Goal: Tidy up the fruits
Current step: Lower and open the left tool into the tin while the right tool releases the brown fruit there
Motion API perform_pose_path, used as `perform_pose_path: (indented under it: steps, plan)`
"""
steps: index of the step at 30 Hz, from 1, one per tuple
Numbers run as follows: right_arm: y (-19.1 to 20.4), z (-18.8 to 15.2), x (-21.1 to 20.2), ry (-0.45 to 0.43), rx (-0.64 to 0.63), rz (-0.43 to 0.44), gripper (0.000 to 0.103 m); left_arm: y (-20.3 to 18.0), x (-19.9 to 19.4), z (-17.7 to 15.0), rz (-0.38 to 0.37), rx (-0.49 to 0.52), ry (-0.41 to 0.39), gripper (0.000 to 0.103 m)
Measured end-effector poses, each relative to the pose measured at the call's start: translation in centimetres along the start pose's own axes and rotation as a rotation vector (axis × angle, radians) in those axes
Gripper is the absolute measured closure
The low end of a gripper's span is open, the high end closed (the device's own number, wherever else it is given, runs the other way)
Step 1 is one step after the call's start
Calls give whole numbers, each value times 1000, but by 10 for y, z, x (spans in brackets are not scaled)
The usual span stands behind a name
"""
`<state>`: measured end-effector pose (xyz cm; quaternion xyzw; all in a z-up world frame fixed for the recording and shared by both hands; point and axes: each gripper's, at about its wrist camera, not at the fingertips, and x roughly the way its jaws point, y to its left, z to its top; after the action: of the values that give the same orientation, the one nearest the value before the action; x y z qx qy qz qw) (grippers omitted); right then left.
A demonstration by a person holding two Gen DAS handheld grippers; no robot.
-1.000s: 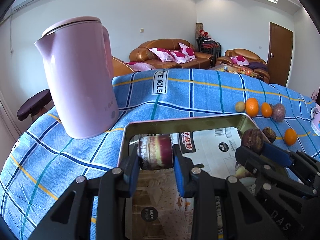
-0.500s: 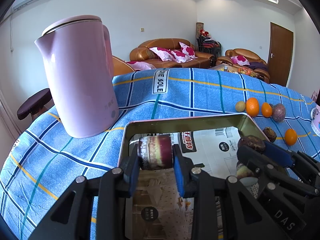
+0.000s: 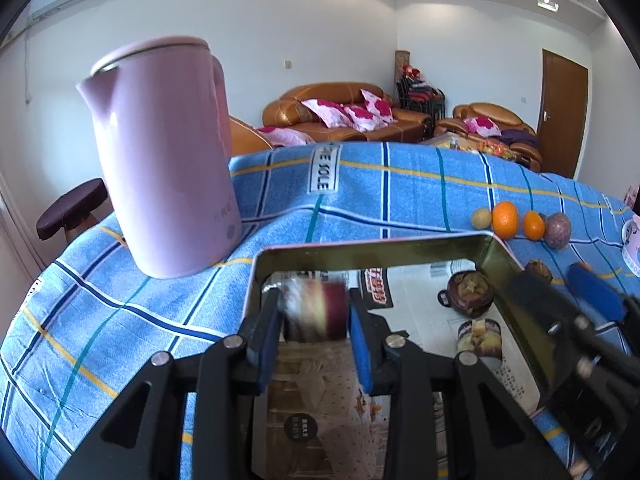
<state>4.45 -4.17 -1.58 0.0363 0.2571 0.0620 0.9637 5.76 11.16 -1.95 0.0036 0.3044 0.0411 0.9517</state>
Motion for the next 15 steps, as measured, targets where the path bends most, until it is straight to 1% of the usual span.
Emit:
perform_pose_path:
  steps: [1,2,3,4,5,8,11,15]
  plan:
    - [-1,1,-1,-17,-2,-32,36,0,-3,0,6,-4,-17,44]
    - [-4,2,-5,-41,-2,-84,36,-1,-7,0,17,-8,-36,35]
    - [-8,2,-8,-61,2,-139,36,-1,-10,0,31,-11,-55,21]
    - [-10,3,-9,-67,7,-164,36,-1,-13,0,45,-15,-77,17]
    - [-15,4,-9,-72,22,-190,36,-1,-18,0,54,-17,-110,17]
    - [-25,4,-8,-62,56,-203,36,-4,-23,0,57,-8,-143,12]
    - [-28,5,-7,-56,60,-207,35,-5,-23,2,59,2,-142,11]
    - [-25,5,-8,-63,41,-219,35,-4,-21,3,61,-12,-134,10]
